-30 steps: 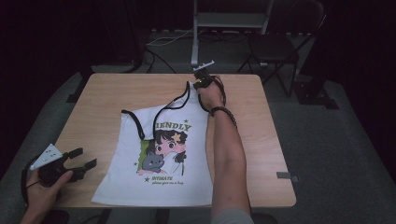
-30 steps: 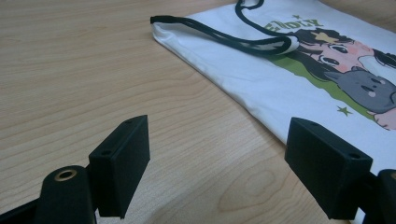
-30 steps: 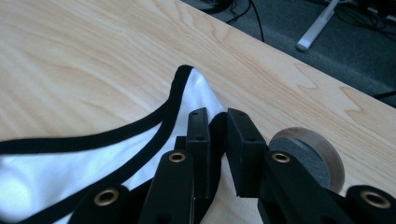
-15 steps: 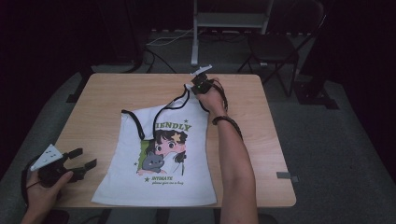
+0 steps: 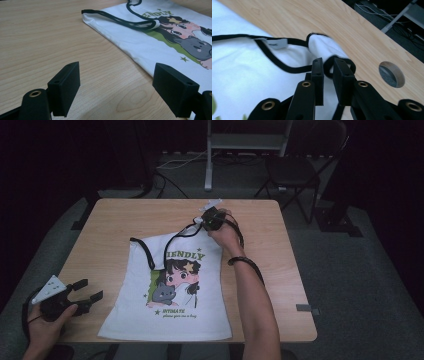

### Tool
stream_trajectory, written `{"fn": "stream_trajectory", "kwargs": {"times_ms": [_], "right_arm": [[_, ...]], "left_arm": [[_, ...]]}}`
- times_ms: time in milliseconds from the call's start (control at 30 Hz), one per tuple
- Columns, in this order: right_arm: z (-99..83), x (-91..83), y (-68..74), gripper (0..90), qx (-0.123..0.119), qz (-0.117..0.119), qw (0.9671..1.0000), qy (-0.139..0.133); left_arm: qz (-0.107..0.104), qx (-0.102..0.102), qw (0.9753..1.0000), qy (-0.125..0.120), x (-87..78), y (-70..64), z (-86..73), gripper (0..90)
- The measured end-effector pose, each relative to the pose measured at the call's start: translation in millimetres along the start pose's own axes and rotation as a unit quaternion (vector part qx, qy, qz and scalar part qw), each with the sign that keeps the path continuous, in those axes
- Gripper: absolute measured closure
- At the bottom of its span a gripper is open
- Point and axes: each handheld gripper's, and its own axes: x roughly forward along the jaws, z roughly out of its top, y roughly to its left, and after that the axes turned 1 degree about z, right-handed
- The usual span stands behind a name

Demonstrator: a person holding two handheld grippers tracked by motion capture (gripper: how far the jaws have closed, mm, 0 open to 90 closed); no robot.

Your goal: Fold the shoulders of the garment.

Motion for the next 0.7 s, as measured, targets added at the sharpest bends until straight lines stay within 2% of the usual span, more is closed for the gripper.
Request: {"fn": "stream_trajectory", "kwargs": {"times_ms": [200, 267, 367, 533, 700], "right_arm": [[-8.0, -1.7, 11.1, 78.7, -0.015, -0.001, 0.9999, 0.007], [-9.6, -0.6, 12.6, 77.4, -0.013, -0.002, 0.9999, 0.010], [-6.1, 1.6, 6.8, 73.8, -0.011, -0.008, 0.9998, 0.013], [7.0, 7.5, -7.7, 60.2, -0.008, -0.034, 0.9994, 0.005], [14.7, 18.0, -29.7, 51.1, 0.022, -0.060, 0.9979, 0.007]], "left_arm": [[0.002, 0.000, 1.0000, 0.000, -0.8, 0.0, -0.1, 21.6], [0.002, 0.000, 1.0000, -0.001, -0.8, 0.0, -0.3, 21.6], [0.002, -0.001, 1.0000, -0.002, -0.9, 0.0, -0.3, 21.6], [0.001, -0.001, 1.0000, -0.003, -0.9, 0.2, -0.3, 21.6], [-0.001, -0.002, 1.0000, -0.003, -1.2, 0.8, -0.4, 21.6]]}}
